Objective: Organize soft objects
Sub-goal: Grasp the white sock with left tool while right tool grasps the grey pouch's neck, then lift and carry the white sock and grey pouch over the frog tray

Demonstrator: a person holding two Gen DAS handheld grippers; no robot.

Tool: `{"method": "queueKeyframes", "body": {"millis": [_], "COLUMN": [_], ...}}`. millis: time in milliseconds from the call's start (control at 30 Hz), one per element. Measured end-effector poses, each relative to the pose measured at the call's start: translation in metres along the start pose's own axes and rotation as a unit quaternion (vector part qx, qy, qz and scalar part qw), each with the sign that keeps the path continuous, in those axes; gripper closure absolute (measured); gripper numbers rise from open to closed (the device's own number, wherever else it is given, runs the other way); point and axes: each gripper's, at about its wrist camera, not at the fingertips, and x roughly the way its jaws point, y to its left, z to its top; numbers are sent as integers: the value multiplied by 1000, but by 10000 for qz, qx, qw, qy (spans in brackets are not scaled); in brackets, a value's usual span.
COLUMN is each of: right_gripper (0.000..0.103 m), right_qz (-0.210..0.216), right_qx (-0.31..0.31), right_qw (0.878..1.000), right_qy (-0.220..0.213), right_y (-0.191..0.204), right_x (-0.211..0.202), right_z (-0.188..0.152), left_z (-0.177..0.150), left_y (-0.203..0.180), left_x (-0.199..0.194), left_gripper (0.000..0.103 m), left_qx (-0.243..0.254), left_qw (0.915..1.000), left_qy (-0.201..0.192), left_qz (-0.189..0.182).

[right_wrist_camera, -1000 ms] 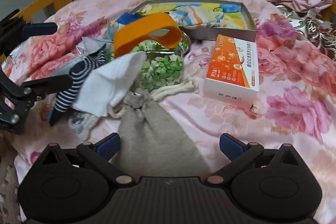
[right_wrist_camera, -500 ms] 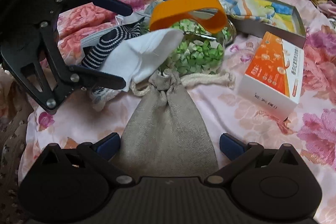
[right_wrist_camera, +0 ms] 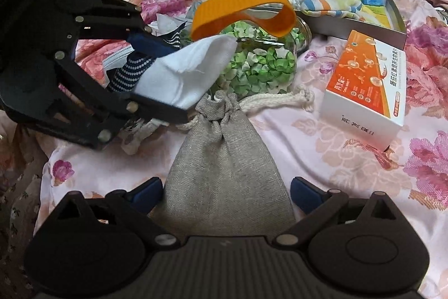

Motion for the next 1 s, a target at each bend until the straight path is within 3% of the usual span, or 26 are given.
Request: {"method": "queueKeyframes", "body": {"millis": [267, 367, 433, 500, 600, 700, 867, 1000], "right_gripper": [18, 21, 30, 50, 71, 85, 89, 89], "right_qz": [-51, -59, -80, -7, 80, -37, -433, -571], "right_qx": [32, 169, 234, 362, 481, 361, 406, 767], "right_qw": [10000, 9998, 9996, 9990, 9980, 9980, 9925, 9823], "right_qy": [23, 25, -104, -274, -404, -523, -1064, -1612], "right_y": [4, 0, -1, -2, -2, 4, 6, -5], "right_x": [1, 2, 0, -3, -4, -7, -30, -55], "right_z": [0, 0, 0, 1, 1, 0, -1, -2], "left_z": [2, 4, 6, 9, 13, 18, 20, 19], "left_y": [0, 0, 2, 3, 4, 9, 26, 33], "left_x": [-6, -13, -17, -22, -29, -38, -53, -65], "left_gripper": [91, 97, 97, 98, 98, 98, 98, 98], "left_qx": [-118, -281, -526, -775, -1163, -1641, -2644, -3075], "left_qw": [9999, 9995, 9985, 9967, 9923, 9849, 9606, 9448], "left_qy": [70, -31, -101, -196, -349, -492, -851, -1135], "left_qz": [44, 120, 93, 150, 233, 257, 23, 9]}}
